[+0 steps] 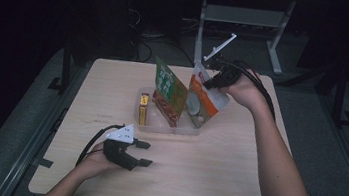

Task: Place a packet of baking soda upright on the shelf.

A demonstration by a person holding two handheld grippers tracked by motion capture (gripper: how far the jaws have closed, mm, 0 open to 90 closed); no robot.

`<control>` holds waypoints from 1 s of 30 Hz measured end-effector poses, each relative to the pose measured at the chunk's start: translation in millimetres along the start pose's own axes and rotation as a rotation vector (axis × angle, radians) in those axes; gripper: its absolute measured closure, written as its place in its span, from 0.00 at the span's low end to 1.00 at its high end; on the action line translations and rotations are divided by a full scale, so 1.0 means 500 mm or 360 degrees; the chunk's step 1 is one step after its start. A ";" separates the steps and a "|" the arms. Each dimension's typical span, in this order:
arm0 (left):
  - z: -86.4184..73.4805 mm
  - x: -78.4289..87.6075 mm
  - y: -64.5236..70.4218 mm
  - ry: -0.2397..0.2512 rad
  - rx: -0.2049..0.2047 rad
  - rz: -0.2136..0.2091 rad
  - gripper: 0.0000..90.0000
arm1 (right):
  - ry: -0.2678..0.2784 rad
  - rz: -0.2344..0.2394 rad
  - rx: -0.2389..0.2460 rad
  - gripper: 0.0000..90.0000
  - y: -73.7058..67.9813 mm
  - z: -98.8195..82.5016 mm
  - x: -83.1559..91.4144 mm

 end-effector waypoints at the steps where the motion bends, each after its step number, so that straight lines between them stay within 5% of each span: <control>1: 0.000 0.000 -0.001 -0.0002 -0.0001 0.0001 0.41 | -0.0016 0.0009 -0.0006 1.00 -0.002 0.000 -0.005; 12: -0.003 0.007 -0.001 0.0005 0.0001 -0.0004 0.41 | -0.0046 0.0029 -0.0049 1.00 0.000 0.002 -0.054; 19: -0.005 0.006 0.000 -0.0014 -0.0016 -0.0005 0.41 | 0.0012 0.0025 -0.0083 0.93 0.006 0.007 -0.064; 24: -0.005 0.006 -0.001 -0.0014 -0.0017 -0.0006 0.41 | 0.0039 0.0018 -0.0096 0.79 0.007 0.007 -0.064; 30: -0.006 0.007 -0.001 -0.0012 -0.0005 -0.0007 0.40 | 0.0111 -0.0038 -0.0164 0.48 0.017 0.009 -0.046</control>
Point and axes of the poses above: each handheld gripper's, and its own axes: x roughly backward along the jaws, z roughly out of its top, y roughly to its right, the point moved 10 cm from there along -x, roughly forward along the jaws, and after that the axes turned 13 degrees about x, right-handed, at the moved point
